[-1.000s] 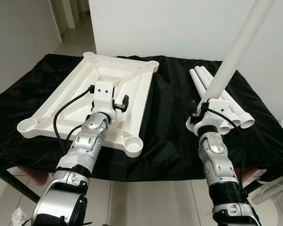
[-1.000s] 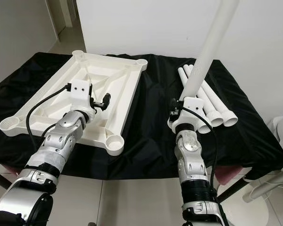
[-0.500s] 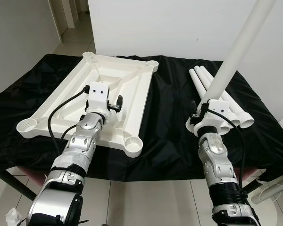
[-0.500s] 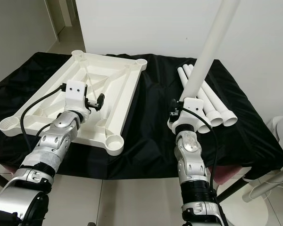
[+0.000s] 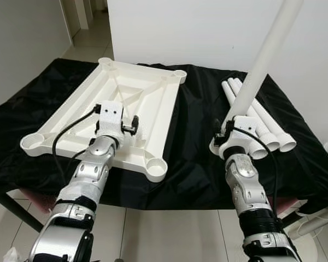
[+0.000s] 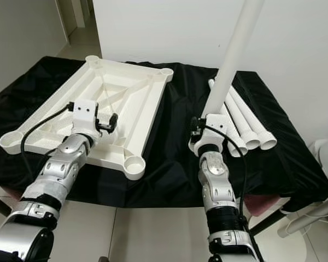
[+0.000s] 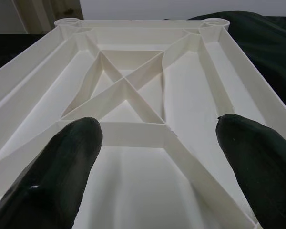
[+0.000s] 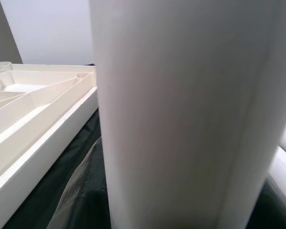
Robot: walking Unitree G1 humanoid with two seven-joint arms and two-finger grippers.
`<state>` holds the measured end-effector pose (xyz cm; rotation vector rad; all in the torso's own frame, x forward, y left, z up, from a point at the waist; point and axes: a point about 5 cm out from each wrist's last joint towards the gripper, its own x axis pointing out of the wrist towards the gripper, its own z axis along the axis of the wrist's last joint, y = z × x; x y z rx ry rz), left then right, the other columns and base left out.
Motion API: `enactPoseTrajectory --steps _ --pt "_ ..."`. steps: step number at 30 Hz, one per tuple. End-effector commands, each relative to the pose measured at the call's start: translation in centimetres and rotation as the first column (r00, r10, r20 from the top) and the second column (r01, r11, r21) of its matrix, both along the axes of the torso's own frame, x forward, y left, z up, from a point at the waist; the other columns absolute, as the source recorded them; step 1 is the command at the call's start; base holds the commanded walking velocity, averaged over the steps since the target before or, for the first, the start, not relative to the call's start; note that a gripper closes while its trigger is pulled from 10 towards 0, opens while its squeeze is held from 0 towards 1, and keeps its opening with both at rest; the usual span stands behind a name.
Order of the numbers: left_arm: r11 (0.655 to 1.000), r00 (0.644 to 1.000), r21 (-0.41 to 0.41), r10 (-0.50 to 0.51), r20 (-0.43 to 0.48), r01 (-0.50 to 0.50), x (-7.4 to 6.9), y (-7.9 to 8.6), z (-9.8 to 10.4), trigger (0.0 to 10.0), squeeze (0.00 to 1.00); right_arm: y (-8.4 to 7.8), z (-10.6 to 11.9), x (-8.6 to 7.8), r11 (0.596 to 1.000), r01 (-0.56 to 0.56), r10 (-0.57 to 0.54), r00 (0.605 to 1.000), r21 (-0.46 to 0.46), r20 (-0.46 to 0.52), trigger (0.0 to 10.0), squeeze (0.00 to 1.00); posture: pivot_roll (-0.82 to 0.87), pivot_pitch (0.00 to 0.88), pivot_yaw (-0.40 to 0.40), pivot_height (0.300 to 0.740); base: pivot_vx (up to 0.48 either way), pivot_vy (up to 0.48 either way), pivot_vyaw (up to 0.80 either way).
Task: Building children table
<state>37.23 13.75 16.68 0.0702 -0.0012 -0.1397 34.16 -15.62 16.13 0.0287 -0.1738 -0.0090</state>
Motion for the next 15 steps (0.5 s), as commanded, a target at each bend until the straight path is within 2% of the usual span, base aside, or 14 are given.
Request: enactPoseTrajectory --steps 1,11,15 --pt "1.0 1.0 0.011 0.017 -0.002 -0.017 -0.26 0.19 -0.24 10.0 0.0 0.1 0.12 0.17 1.0 -0.011 0.011 1.0 0.001 0.008 10.0 0.0 0.08 0.0 -0.061 0.74 0.0 0.0 0.0" --pt "0.999 0.999 0.039 0.031 0.009 -0.031 -0.86 0.65 -0.68 10.0 0.0 0.09 -0.27 0.34 0.999 -0.035 0.034 0.999 -0.018 -0.008 10.0 0.0 0.09 0.0 -0.086 0.74 0.0 0.0 0.0" --pt "0.998 0.998 0.021 0.057 0.006 -0.057 -1.01 1.09 -0.86 10.0 0.0 -0.07 -0.3 0.3 0.999 -0.037 0.037 0.999 -0.032 -0.008 10.0 0.0 0.07 0.0 -0.083 0.74 0.0 0.0 0.0"
